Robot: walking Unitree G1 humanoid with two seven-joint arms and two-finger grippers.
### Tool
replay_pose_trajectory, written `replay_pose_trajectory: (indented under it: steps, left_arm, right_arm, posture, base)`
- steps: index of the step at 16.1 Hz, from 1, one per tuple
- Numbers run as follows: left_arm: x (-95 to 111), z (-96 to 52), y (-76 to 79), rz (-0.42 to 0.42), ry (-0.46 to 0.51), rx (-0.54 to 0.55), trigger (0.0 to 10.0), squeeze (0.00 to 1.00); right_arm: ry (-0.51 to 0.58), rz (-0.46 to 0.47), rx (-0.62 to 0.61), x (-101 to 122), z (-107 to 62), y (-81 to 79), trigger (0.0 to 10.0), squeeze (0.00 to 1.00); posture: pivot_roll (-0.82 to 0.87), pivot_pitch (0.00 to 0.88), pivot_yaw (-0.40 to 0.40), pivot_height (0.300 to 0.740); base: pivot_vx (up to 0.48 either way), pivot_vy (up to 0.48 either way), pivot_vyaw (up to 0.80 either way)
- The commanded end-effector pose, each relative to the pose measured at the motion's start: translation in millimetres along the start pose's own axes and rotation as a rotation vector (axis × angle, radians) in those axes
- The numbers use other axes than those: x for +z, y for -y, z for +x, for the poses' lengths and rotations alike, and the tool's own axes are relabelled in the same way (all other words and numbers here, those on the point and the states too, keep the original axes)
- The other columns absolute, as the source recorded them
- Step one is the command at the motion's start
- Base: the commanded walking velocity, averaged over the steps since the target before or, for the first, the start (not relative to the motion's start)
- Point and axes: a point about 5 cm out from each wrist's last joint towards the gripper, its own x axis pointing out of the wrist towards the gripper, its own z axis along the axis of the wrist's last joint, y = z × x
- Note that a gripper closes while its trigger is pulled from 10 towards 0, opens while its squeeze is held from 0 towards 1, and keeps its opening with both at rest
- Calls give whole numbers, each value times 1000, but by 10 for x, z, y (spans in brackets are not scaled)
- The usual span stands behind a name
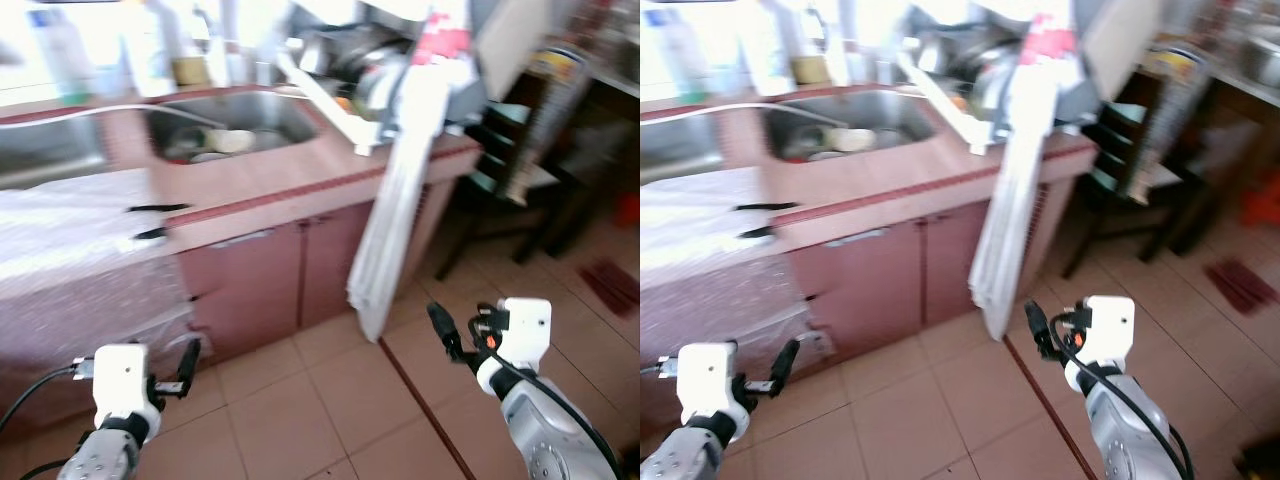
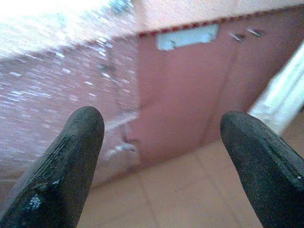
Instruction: Kitchen organization
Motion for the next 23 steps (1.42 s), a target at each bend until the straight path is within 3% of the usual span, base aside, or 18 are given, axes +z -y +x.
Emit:
replay_pose_trajectory:
  steps: [1, 3, 6, 9, 12, 13, 16, 19, 20, 23]
  left_arm:
    - [34, 9, 18, 38, 12, 15, 10000, 0]
    - [32, 38, 56, 39, -32, 28, 10000, 0]
    - [112, 63, 167, 54, -22, -32, 10000, 0]
    - [120, 57, 180, 46, -35, -29, 10000, 0]
    - [131, 55, 182, 18, -52, 6, 10000, 0]
    - [139, 74, 162, 26, -48, 28, 10000, 0]
    - [182, 132, 164, 0, -15, 1, 10000, 0]
    - [201, 133, 198, 19, -20, -25, 10000, 0]
    - [227, 160, 227, -11, -9, -32, 10000, 0]
    - [237, 189, 275, -44, -2, -36, 10000, 0]
  right_arm:
    - [-2, -7, -6, 31, 8, 21, 10000, 0]
    - [-6, -30, 1, 43, 20, 16, 10000, 0]
    - [-12, -78, 17, 119, 22, 136, 10000, 0]
    - [-4, -100, 13, 167, 49, 198, 10000, 0]
    - [-2, -55, 40, 154, 59, 83, 10000, 0]
    - [-27, -38, 115, 110, 14, -41, 10000, 0]
    - [-44, -59, 181, 84, -86, -149, 10000, 0]
    - [-33, -58, 94, 94, -69, -35, 10000, 0]
    - [-23, -39, -7, 101, -70, 56, 10000, 0]
    - [-21, -102, -74, 80, -79, 52, 10000, 0]
  posture:
    - [-38, 0, -52, 740]
    - [-37, 0, -49, 740]
    - [-34, 0, -37, 740]
    - [-25, 0, -19, 740]
    - [-11, 11, 15, 740]
    - [-14, 15, 36, 740]
    - [-14, 17, 39, 740]
    - [-13, 16, 3, 740]
    - [-20, 19, -21, 740]
    - [-33, 26, -51, 740]
  base:
    - [0, 0, 800]
    - [0, 0, 800]
    - [0, 0, 800]
    - [0, 0, 800]
    - [0, 0, 800]
    - [0, 0, 800]
    - [0, 0, 462]
    - [0, 0, 0]
    - [0, 0, 0]
    - [0, 0, 0]
